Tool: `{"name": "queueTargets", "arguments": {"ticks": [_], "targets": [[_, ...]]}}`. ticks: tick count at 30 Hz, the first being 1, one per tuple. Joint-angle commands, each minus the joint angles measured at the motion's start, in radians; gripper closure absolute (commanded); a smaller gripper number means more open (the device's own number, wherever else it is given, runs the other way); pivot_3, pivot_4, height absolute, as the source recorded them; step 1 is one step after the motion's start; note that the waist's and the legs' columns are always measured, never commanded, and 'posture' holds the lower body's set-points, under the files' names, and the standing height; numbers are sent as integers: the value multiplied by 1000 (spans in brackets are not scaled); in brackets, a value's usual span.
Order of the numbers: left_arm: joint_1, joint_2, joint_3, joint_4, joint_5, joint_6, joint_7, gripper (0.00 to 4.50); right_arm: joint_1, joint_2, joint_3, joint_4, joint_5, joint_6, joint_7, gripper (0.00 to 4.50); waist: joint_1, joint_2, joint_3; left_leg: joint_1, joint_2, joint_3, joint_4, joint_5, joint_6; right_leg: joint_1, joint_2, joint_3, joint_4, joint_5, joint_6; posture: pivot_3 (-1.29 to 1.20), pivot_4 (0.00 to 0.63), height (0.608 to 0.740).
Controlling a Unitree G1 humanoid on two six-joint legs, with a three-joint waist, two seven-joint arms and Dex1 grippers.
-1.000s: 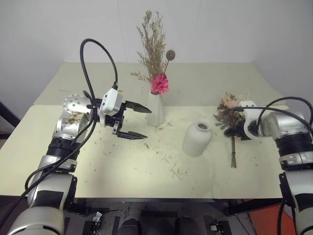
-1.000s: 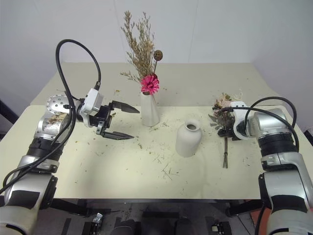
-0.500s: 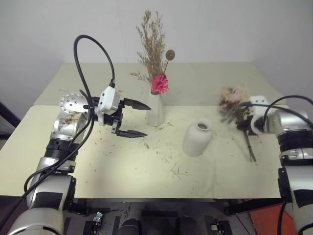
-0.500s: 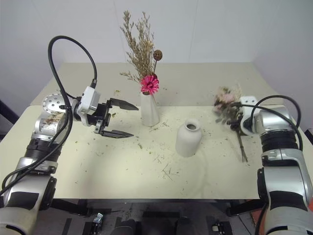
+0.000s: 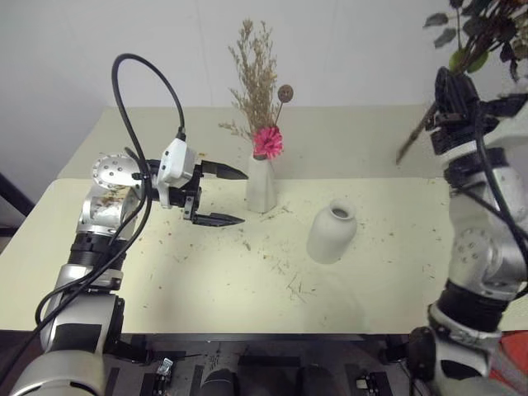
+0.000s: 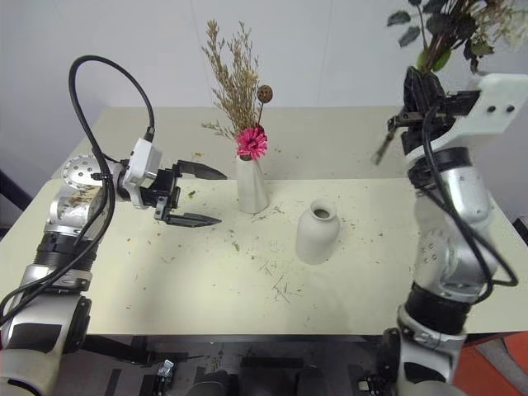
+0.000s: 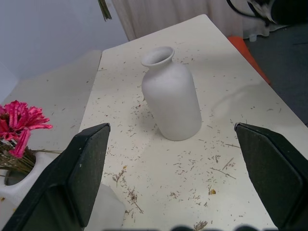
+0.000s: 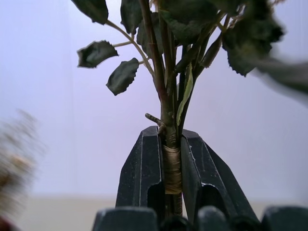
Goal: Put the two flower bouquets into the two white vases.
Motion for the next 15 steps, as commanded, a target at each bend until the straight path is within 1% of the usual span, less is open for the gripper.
{"name": "queueTargets", "arguments": {"ticks": [1, 5, 7, 15], "targets": [[1, 28, 35, -54, -12, 13, 10, 0, 19, 47, 47, -99, 23, -43, -36, 4247, 0, 0, 0, 0, 0, 0, 0, 0, 0, 0, 0, 0, 0, 0, 0, 0, 150, 740], [22, 40, 40, -72, 2, 14, 31, 0, 53, 106, 109, -162, 25, -31, -82, 4247, -2, 1, -1, 1, 0, 0, 0, 0, 0, 0, 1, 0, 0, 0, 0, 0, 150, 740], [32, 42, 45, -84, -1, 16, 45, 0, 97, 127, 145, -203, 12, -29, -99, 4247, -2, 1, -1, 1, 0, 0, 0, 0, 0, 0, 1, 0, 0, 0, 0, 0, 150, 740], [65, 49, 57, -133, -20, 45, 63, 0, 218, 144, 203, -280, 2, -30, -128, 4247, 0, 1, -1, 1, 0, 0, 0, 0, 0, 0, 1, 0, 0, 0, 0, 0, 150, 740]]}}
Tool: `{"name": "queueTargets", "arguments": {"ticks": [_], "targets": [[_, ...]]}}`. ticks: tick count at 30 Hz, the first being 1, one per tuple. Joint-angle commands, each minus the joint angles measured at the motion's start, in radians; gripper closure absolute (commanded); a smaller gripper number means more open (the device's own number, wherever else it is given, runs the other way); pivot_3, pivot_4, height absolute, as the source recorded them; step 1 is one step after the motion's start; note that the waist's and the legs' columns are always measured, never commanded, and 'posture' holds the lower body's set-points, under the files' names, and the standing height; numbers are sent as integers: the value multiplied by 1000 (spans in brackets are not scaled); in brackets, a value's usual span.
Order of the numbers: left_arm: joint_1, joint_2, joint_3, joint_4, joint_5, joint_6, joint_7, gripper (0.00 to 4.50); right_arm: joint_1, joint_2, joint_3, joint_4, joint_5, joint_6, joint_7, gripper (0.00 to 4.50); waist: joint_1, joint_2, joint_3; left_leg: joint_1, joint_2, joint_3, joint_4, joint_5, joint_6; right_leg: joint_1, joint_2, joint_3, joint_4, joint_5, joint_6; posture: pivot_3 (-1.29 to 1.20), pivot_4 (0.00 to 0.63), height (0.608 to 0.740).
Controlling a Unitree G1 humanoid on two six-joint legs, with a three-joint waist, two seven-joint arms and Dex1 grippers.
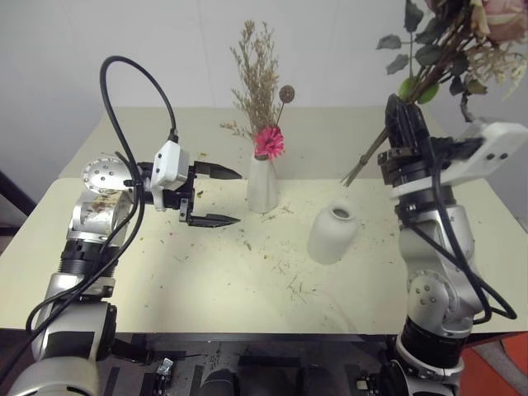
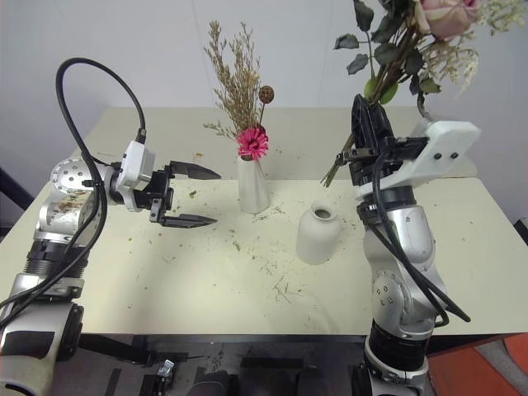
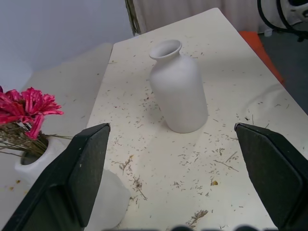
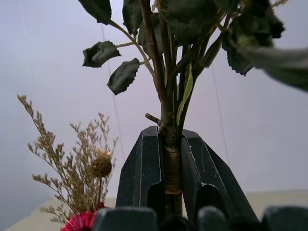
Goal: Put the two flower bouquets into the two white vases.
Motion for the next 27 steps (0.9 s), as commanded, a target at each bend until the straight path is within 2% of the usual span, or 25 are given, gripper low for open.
{"name": "queueTargets", "arguments": {"ticks": [1, 27], "targets": [[-1, 17, 30, -43, -19, 14, 11, 0, 32, 6, 20, -69, -14, -26, -17, 4247, 0, 0, 0, 0, 0, 0, 0, 0, 0, 0, 0, 0, 0, 0, 0, 0, 150, 740], [-21, 18, 26, -36, -11, 23, 15, 0, 223, 40, 89, -36, -94, -120, -10, 4247, -1, 0, 0, 1, 0, 0, 0, 0, 0, 0, 0, 0, -1, 0, 0, 0, 150, 740]]}}
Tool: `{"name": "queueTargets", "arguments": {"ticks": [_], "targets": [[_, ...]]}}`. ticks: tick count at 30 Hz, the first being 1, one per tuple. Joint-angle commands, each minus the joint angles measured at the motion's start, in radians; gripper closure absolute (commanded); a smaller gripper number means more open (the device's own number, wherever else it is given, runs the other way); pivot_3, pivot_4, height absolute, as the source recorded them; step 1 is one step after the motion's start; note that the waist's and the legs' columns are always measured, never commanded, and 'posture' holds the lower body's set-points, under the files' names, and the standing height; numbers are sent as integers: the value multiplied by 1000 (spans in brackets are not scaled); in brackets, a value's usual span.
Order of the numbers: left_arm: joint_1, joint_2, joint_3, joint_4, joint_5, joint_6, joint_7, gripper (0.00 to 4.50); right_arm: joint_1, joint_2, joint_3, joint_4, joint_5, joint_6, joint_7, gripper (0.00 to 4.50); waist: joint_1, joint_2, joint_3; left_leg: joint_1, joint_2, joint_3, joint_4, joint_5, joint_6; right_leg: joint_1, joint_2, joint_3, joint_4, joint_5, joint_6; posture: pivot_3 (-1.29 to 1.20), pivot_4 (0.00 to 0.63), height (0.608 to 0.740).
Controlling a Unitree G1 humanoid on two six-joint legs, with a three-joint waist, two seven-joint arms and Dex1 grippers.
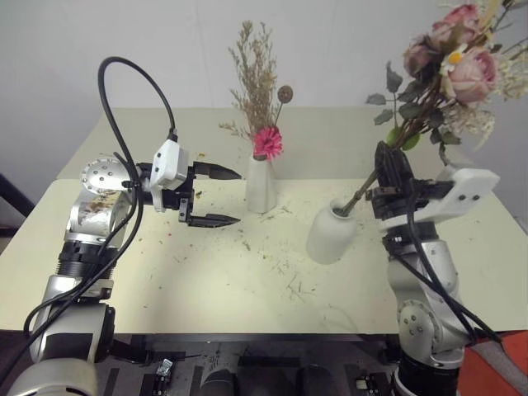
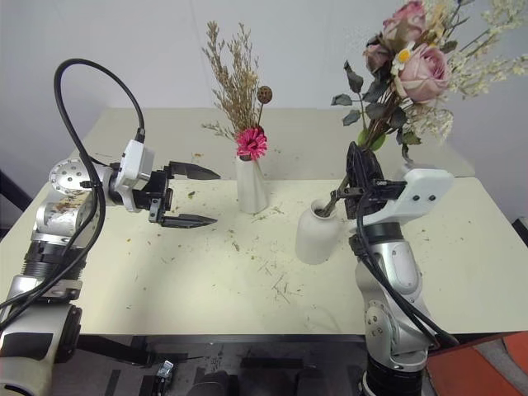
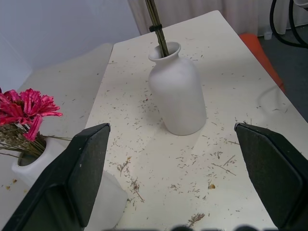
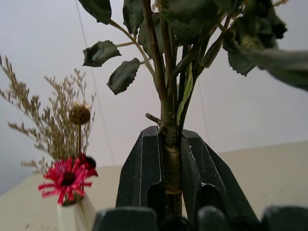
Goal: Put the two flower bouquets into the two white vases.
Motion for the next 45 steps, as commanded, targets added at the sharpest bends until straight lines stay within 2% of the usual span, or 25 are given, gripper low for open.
{"name": "queueTargets", "arguments": {"ticks": [1, 6, 13, 18, 24, 26, 33, 39, 41, 45], "targets": [[-22, 12, 23, -20, -5, -7, 7, 0, 26, -5, 22, -17, -35, -60, 18, 4247, 0, 0, 0, 0, 0, 0, 0, 0, 0, 0, 0, 0, 0, 0, 0, 0, 150, 740], [-18, 14, 29, -24, -8, -9, 11, 0, 85, -11, 76, 43, -148, -174, 33, 4247, 0, 0, 0, 0, 0, 0, 0, 0, 0, 0, 0, 0, -1, 0, 0, 0, 150, 740], [-12, 16, 34, -26, -9, -14, 20, 0, 102, 9, 86, 121, -187, -274, 40, 4247, 0, 0, 0, 1, 0, 0, 0, 0, 0, 0, 0, 0, -1, 0, 0, 0, 150, 740], [-10, 15, 38, -26, -8, -17, 23, 0, 102, 13, 72, 133, -136, -296, 76, 2547, 0, 0, 0, 0, 0, 0, 0, 0, 0, 0, 0, 0, -1, 0, 0, 0, 150, 740], [-10, 11, 38, -20, -4, -27, 22, 0, 110, -8, 90, 119, -181, -289, 85, 486, 0, 0, 0, 1, 0, 0, 0, 0, 0, 0, 0, 0, -1, 0, 0, 0, 150, 740], [-10, 9, 37, -18, -3, -31, 23, 0, 127, -17, 100, 105, -179, -295, 103, 37, 0, 0, 0, 1, 0, 0, 0, 0, 0, 0, 0, 0, -1, 0, 0, 0, 150, 740], [-12, 9, 36, -8, -1, -39, 24, 0, 226, -71, 110, 46, -191, -287, 156, 37, 2, 0, 0, 1, 0, 0, 0, 0, 0, 0, 0, 0, -1, 0, 0, 0, 150, 740], [-5, 18, 44, -3, -10, -37, 14, 0, 409, -157, 49, -64, -134, -272, 237, 37, 6, 0, 0, 1, 0, 0, 0, 0, 0, 1, 0, 0, -2, 0, 0, 0, 150, 740], [0, 31, 56, -1, -18, -28, 12, 0, 493, -202, -8, -115, -81, -263, 286, 37, 6, 0, 0, 1, 0, 0, 0, 0, 0, 1, 0, 0, -2, 0, 0, 0, 150, 740], [35, 85, 94, 0, -22, -18, 16, 0, 630, -334, -253, -165, 120, -218, 406, 37, 1, 0, 0, 3, 0, 1, 0, 0, 0, 2, 0, 1, -3, 0, 0, 0, 150, 740]]}}
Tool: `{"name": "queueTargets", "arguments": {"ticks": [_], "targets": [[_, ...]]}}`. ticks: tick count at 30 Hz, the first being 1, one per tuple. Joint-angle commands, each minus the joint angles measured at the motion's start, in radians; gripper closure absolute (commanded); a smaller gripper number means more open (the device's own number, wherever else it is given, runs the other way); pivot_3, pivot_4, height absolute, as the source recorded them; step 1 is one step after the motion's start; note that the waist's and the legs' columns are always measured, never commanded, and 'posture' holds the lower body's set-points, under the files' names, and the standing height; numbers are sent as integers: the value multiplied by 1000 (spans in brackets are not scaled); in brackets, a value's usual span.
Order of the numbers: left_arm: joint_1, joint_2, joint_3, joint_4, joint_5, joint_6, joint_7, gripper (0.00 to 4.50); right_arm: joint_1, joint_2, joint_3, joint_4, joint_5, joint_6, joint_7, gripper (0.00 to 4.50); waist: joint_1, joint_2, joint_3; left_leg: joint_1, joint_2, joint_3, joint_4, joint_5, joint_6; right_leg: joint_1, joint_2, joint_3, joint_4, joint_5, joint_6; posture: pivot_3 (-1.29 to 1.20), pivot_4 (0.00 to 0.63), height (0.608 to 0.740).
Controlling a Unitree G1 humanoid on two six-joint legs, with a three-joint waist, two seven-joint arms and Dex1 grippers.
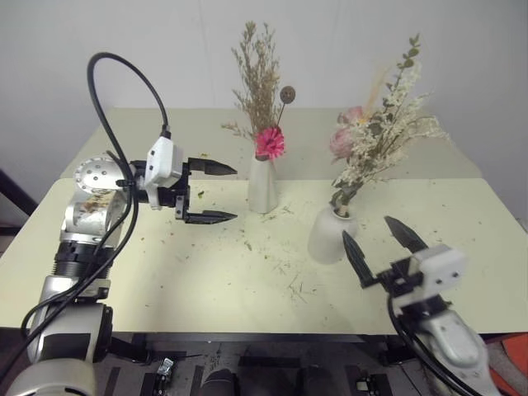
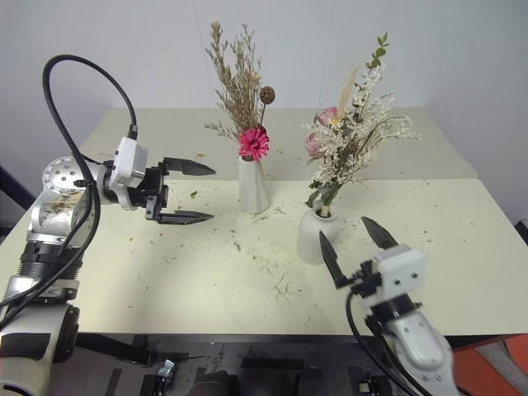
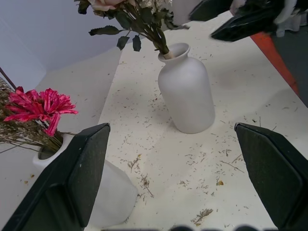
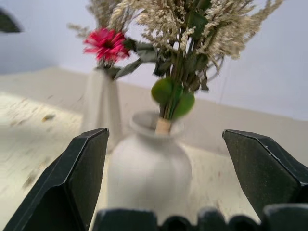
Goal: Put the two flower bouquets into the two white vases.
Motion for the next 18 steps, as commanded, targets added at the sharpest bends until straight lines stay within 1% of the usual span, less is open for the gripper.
{"name": "queueTargets", "arguments": {"ticks": [1, 4, 7, 9, 11, 13, 18], "targets": [[29, 57, 60, -12, -18, 9, 2, 0, 59, -94, -219, -70, 175, 43, 81, 37, -4, 0, 0, 2, 0, 1, 0, 0, 0, 1, 0, 1, 0, 0, 0, 0, 150, 740], [75, 108, 92, -26, -19, 23, 11, 0, 111, -226, -441, -44, 316, 121, 157, 37, -3, -1, 0, 9, 1, 1, -1, 0, 0, 7, 1, 1, 0, -1, -1, 0, 150, 740], [114, 154, 117, -33, -14, 29, 19, 0, 151, -341, -633, 21, 374, 139, 280, 37, 2, -2, 1, 12, 2, 1, -1, -1, 1, 12, 1, 0, -1, -2, -1, 0, 150, 740], [133, 180, 132, -34, -7, 27, 29, 0, 153, -409, -735, 64, 421, 164, 347, 37, 4, -3, 1, 13, 2, 1, -2, -1, 1, 12, 1, -1, -1, -2, -1, 0, 150, 740], [150, 197, 145, -40, -5, 24, 42, 0, 145, -463, -797, 99, 436, 175, 407, 37, 4, -3, 1, 13, 2, 1, -2, -1, 1, 13, 1, -1, -2, -2, -1, 0, 150, 740], [167, 210, 156, -48, -8, 23, 51, 0, 137, -505, -833, 126, 458, 192, 464, 37, 5, -4, 1, 12, 2, 1, -2, -1, 1, 13, 1, -1, -2, -2, -1, 0, 150, 740], [216, 230, 184, -81, -18, 29, 73, 0, 120, -564, -871, 166, 470, 209, 585, 37, 5, -4, 2, 11, 2, 1, -2, -1, 1, 13, 1, -1, -4, -2, -1, 0, 150, 740]]}}
